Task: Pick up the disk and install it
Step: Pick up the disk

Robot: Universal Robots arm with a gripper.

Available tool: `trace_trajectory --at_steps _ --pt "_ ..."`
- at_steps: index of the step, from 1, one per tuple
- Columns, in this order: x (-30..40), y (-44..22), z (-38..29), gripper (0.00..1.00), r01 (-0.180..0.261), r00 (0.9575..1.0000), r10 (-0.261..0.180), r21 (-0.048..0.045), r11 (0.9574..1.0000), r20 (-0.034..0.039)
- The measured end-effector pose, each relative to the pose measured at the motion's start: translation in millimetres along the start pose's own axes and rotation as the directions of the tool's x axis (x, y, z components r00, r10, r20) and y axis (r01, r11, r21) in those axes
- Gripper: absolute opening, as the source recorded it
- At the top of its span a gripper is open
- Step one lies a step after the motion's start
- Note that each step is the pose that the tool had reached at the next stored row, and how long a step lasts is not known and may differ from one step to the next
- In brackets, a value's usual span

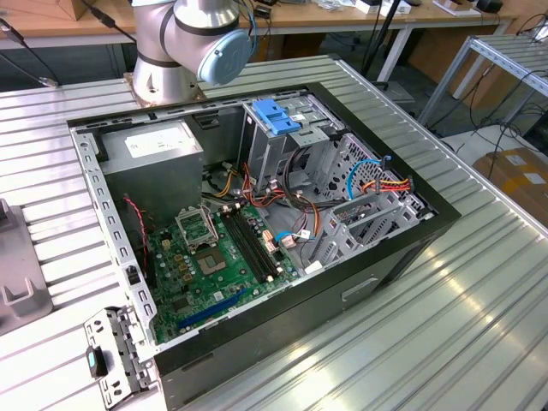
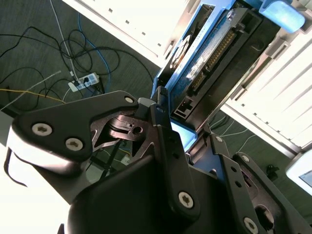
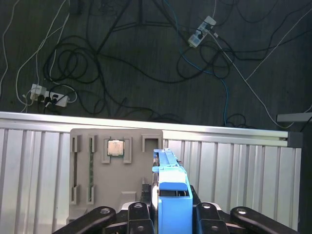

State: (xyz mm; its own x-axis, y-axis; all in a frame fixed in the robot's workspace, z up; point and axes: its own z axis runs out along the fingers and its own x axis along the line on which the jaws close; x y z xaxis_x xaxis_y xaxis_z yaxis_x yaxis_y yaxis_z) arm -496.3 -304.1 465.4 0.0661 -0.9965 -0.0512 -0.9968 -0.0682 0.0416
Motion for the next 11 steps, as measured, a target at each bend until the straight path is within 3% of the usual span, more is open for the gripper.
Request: trace_trajectory --at_steps 11 --pt "-0.2 0.2 -4.3 0.37 0.000 1.0000 0.000 0.0000 1.0000 0.0000"
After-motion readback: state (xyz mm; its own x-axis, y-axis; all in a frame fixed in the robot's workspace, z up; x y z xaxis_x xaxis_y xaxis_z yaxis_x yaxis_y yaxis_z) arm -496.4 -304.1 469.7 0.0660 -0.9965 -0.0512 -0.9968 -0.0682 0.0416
